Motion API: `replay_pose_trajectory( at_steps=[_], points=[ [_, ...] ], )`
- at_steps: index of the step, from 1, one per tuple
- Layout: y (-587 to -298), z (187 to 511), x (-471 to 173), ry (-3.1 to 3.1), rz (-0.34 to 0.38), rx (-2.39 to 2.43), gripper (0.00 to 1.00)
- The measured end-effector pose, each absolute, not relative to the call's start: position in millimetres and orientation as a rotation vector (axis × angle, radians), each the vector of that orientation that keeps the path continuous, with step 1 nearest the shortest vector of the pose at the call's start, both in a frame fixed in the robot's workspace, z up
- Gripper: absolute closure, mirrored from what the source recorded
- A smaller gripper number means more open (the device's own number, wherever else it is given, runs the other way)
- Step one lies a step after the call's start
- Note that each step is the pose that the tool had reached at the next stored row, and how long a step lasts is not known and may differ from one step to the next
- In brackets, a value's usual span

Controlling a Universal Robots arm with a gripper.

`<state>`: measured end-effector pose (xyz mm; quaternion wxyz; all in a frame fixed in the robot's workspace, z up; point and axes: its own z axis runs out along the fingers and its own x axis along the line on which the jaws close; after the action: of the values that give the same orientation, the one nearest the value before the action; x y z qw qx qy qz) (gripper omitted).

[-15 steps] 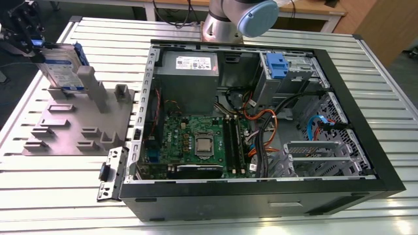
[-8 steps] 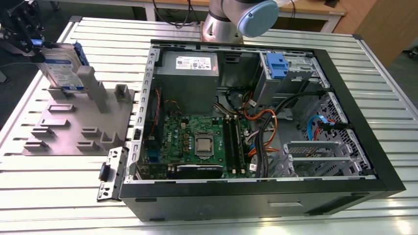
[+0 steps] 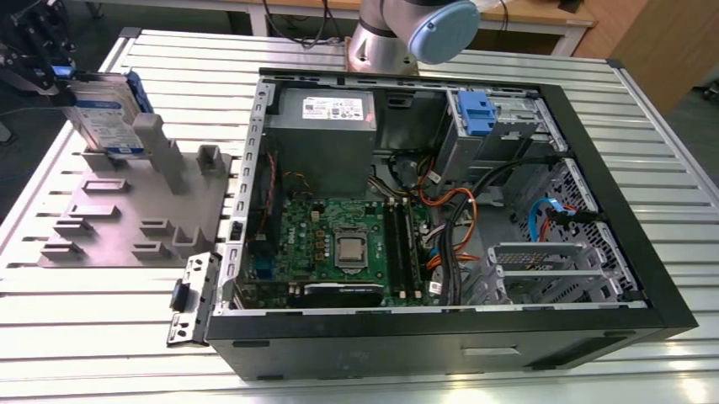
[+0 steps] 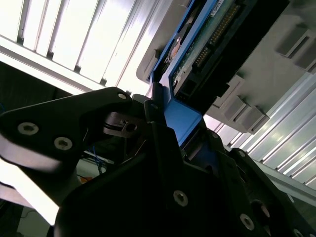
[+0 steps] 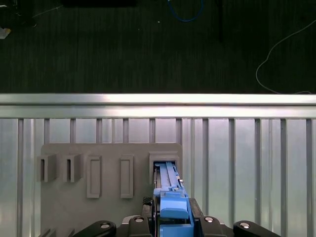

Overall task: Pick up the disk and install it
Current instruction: 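Pick up the disk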

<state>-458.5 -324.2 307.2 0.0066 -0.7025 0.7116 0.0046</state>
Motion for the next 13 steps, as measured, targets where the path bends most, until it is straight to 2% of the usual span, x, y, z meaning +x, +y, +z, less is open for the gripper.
replay_pose_trajectory(
  at_steps=[13],
  points=[
    [-324.2,314.5,-458.5,2.227,0.015,-2.198,0.63]
  ],
)
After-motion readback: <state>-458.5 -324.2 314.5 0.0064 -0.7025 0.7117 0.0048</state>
